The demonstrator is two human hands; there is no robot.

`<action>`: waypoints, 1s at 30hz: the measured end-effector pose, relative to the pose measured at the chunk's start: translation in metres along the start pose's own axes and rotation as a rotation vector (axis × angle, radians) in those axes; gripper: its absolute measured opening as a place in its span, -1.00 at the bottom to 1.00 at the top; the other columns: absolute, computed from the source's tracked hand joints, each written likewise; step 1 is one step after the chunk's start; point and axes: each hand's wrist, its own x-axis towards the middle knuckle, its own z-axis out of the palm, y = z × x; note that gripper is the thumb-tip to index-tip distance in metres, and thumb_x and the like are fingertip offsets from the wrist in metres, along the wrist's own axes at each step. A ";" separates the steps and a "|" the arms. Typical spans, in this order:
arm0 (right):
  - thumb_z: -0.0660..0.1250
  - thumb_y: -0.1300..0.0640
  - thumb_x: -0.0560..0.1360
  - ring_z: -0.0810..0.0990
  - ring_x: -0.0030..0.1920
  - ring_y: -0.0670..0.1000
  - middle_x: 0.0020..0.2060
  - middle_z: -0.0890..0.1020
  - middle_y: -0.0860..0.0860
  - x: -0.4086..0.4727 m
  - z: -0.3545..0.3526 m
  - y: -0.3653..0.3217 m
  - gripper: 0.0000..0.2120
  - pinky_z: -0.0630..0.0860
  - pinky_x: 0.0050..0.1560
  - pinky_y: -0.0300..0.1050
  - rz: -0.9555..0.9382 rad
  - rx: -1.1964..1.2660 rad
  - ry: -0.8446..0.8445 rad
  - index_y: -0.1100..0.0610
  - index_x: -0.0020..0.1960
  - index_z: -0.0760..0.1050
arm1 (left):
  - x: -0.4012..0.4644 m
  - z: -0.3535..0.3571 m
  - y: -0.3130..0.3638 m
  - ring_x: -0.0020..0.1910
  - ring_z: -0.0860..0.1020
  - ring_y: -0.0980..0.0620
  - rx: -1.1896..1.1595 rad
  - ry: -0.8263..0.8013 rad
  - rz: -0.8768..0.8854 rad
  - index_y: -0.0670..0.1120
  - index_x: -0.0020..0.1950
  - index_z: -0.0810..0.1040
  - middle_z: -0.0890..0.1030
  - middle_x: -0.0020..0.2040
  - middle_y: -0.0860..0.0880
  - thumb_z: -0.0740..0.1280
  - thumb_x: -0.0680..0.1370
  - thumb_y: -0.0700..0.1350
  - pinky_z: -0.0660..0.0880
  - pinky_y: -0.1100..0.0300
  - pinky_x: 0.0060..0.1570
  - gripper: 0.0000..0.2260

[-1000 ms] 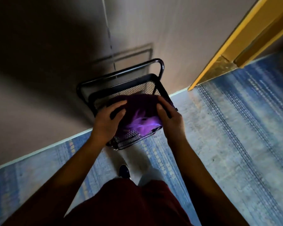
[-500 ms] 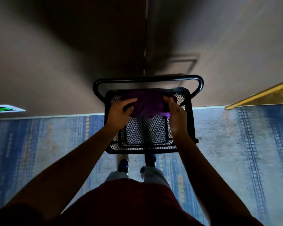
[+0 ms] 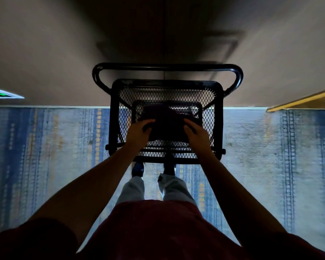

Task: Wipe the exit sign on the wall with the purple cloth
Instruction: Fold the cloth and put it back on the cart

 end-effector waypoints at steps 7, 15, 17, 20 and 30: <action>0.37 0.16 0.60 0.50 0.40 0.17 0.42 0.49 0.17 0.007 0.004 0.008 -0.40 0.43 0.35 -0.01 -0.036 -0.257 -0.086 -0.02 0.60 0.29 | 0.007 -0.001 0.005 0.31 0.58 -0.16 0.068 0.048 0.045 -0.02 0.39 0.58 0.62 0.34 -0.15 0.38 0.61 -0.20 0.52 0.03 0.32 -0.65; 0.38 0.14 0.59 0.46 0.42 0.19 0.44 0.47 0.18 0.002 0.009 0.002 -0.35 0.43 0.42 0.14 -0.050 -0.276 -0.070 0.05 0.62 0.23 | 0.004 -0.001 -0.001 0.50 0.35 -0.22 0.260 0.049 0.090 0.01 0.56 0.39 0.41 0.52 -0.18 0.43 0.57 -0.03 0.33 -0.08 0.48 -0.44; 0.37 0.13 0.59 0.45 0.42 0.21 0.45 0.45 0.20 0.002 0.010 0.000 -0.36 0.43 0.43 0.14 -0.021 -0.293 -0.064 0.07 0.62 0.24 | 0.007 -0.005 -0.004 0.53 0.32 -0.24 0.298 0.009 0.090 -0.02 0.57 0.37 0.34 0.57 -0.19 0.43 0.56 -0.03 0.34 -0.14 0.49 -0.42; 0.36 0.12 0.59 0.48 0.39 0.20 0.43 0.46 0.20 0.003 0.012 -0.003 -0.37 0.46 0.40 0.18 0.032 -0.278 -0.052 0.09 0.61 0.25 | 0.010 -0.015 -0.009 0.54 0.30 -0.25 0.336 -0.062 0.077 0.02 0.58 0.36 0.29 0.60 -0.17 0.43 0.56 -0.02 0.37 -0.18 0.47 -0.41; 0.37 0.13 0.56 0.53 0.34 0.17 0.37 0.52 0.17 -0.028 0.024 -0.007 -0.43 0.49 0.34 0.14 0.116 -0.200 0.208 0.15 0.54 0.37 | 0.010 -0.048 -0.011 0.54 0.30 -0.27 0.345 -0.051 0.191 -0.05 0.55 0.40 0.22 0.61 -0.20 0.43 0.54 -0.08 0.37 -0.15 0.47 -0.42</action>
